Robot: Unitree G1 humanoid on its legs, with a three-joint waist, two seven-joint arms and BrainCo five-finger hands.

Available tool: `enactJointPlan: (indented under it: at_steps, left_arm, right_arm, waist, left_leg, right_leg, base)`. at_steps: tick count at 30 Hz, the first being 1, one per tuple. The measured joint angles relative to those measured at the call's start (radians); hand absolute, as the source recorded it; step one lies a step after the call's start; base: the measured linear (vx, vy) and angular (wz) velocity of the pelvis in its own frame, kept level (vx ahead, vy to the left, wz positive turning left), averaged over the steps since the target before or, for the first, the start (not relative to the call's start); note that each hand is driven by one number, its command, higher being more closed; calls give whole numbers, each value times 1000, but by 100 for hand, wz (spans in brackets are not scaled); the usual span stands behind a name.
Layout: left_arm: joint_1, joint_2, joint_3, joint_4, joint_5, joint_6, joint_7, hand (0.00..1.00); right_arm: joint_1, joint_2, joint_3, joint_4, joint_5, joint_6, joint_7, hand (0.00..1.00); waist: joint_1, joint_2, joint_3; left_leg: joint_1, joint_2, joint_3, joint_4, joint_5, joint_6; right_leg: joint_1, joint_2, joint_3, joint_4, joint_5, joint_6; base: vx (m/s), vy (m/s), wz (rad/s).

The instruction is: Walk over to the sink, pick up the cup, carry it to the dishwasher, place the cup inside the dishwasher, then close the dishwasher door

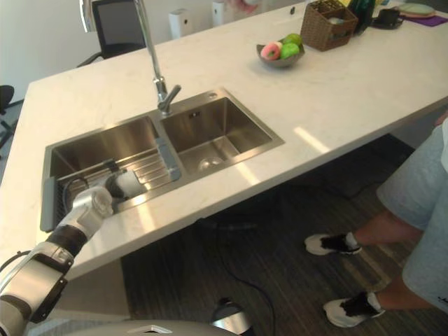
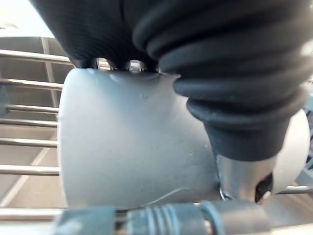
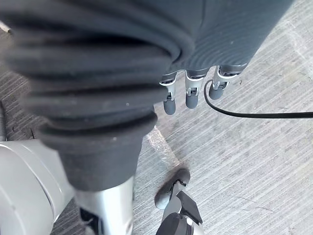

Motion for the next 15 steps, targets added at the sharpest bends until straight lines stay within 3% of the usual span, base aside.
enactJointPlan:
  at_steps: [1,8,12,15]
  left_arm:
    - [1,-1,-14,-15,-68,-31,21,100]
    - [7,-12,-44,-183,-469,-71,94,100]
    - [28,-9,-30,-287,-754,-82,138,100]
    - [71,-11,-13,-419,-906,-102,169,100]
  right_arm:
    - [-3,-2,1,0,-3,-2,-1,0]
    - [-12,4,1,1,-20,-43,-50,0]
    - [-17,7,6,2,-203,-56,-136,0]
    - [-35,3,28,-6,-311,-47,-220,0]
  waist:
    - [1,1,0]
    - [5,-7,-1]
    - [33,-6,-1]
    - [53,-6,-2]
  left_leg:
    - [-1,-1,-3,0,0,1]
    - [-18,-7,-31,-1,4,6]
    - [-19,-10,-57,0,6,9]
    - [-19,-18,-84,0,11,16]
  right_leg:
    - [0,-2,-3,0,2,-3]
    - [3,-9,-32,2,2,-3]
    - [10,-14,-69,15,-3,1]
    - [15,-25,-98,31,-18,2]
  base:
    - [11,1,8]
    - [7,-9,12]
    - [-1,-17,16]
    - [-36,-7,28]
